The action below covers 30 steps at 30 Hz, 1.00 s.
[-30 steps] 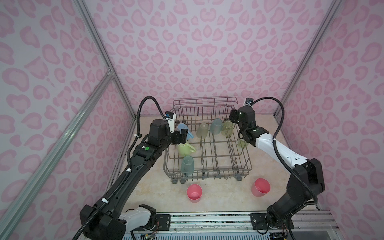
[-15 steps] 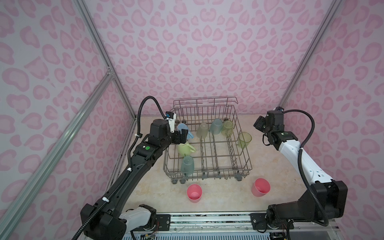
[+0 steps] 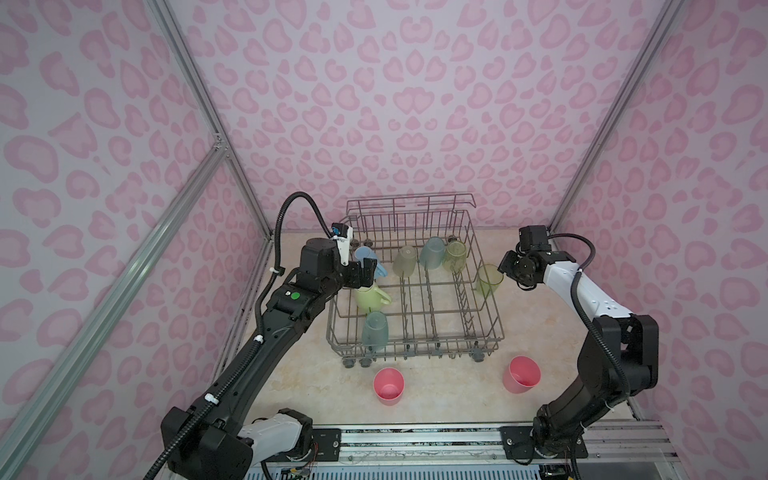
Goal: Load the cups into the dish rack
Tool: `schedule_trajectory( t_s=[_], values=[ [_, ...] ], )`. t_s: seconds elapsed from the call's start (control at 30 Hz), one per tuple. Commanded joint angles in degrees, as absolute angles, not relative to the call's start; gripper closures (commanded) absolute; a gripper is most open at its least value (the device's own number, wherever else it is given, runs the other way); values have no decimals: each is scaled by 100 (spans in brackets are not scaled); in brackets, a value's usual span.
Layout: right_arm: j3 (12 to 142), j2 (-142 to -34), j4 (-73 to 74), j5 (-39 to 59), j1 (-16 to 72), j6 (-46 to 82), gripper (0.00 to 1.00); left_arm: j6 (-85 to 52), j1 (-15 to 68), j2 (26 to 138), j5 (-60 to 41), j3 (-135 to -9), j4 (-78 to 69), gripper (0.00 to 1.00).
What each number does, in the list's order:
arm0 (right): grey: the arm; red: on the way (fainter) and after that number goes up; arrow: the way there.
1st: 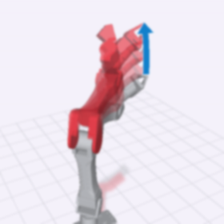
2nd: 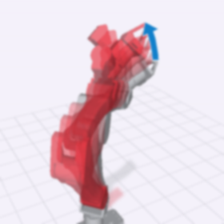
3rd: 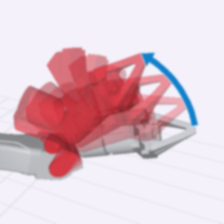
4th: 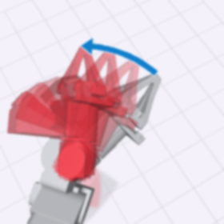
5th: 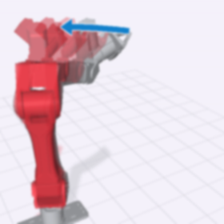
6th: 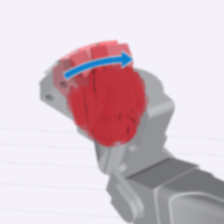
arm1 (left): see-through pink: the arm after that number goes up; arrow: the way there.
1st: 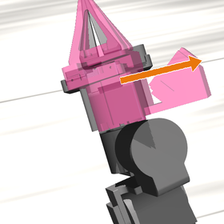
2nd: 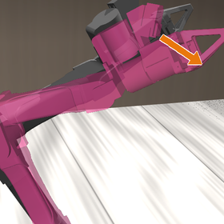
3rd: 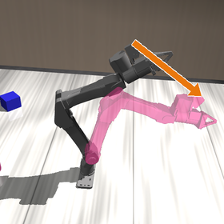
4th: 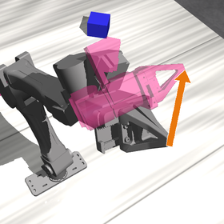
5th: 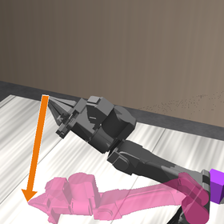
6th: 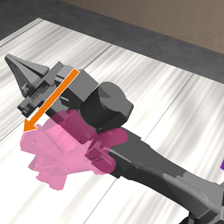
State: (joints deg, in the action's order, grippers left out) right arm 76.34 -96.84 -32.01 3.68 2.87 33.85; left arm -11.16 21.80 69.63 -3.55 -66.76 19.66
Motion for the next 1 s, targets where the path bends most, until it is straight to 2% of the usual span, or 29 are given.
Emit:
schedule_trajectory(
  t_s=[0.0, 0.5, 0.97],
  values=[
    [7582, -9808, -3410, 645, 271, 3385, 46, -1112, 2180, 6970, -427, -6724, 1846, 3],
    [7610, -10352, -3203, 789, 271, 3466, 61, -259, 2501, 6724, -1865, -6461, 1674, 3],
    [7469, -10465, -2910, 726, 263, 3567, 75, -88, 2751, 6734, -1885, -6451, 1775, 3]
  ],
)
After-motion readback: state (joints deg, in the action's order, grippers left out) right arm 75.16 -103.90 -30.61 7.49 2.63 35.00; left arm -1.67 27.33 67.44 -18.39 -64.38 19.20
